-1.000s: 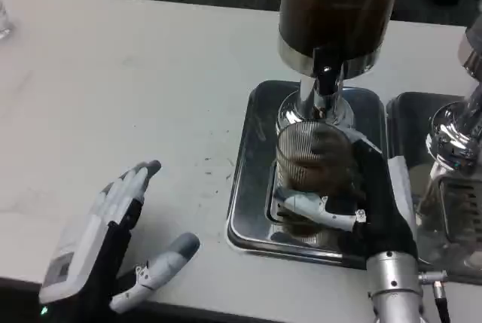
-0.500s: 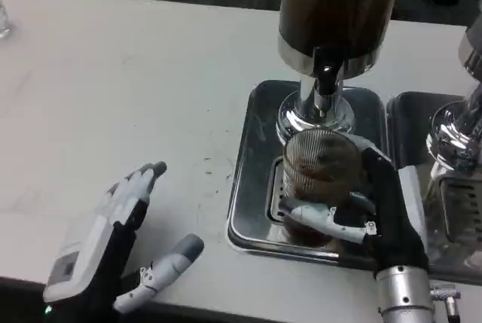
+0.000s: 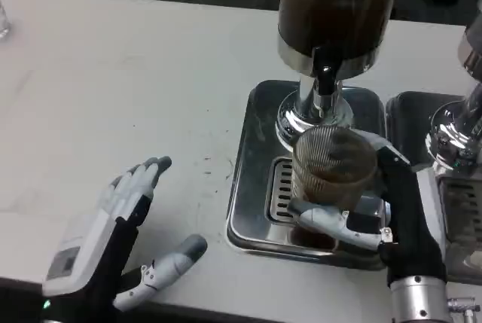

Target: Grasp the cup under the faucet to collect the drink, then remove the cup.

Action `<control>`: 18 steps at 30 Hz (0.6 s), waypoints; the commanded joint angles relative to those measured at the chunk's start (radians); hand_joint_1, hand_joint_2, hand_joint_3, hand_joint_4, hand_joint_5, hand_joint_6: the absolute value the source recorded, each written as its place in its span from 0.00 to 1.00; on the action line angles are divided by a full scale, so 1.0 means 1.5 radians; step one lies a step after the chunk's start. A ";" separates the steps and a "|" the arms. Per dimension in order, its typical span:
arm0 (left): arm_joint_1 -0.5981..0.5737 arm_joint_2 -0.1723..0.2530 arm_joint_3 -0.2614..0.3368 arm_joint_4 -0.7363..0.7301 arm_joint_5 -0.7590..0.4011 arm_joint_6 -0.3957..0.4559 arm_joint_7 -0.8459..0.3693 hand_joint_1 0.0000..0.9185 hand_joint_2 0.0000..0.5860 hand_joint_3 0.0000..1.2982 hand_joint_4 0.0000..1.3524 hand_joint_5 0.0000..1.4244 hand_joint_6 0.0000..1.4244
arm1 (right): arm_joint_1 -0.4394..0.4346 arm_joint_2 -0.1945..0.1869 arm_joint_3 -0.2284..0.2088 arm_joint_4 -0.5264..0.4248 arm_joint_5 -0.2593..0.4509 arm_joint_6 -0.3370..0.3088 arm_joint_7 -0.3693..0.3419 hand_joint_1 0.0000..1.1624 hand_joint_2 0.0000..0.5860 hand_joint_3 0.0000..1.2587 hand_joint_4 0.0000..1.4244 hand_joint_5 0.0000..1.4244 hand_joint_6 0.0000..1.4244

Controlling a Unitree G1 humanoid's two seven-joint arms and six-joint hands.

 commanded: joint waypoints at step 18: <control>0.158 0.071 0.067 -0.272 0.052 0.112 -0.078 0.00 0.23 0.00 0.00 0.00 0.00 | 0.105 -0.015 -0.012 -0.197 0.011 0.011 0.064 0.90 0.21 0.67 0.64 0.66 0.76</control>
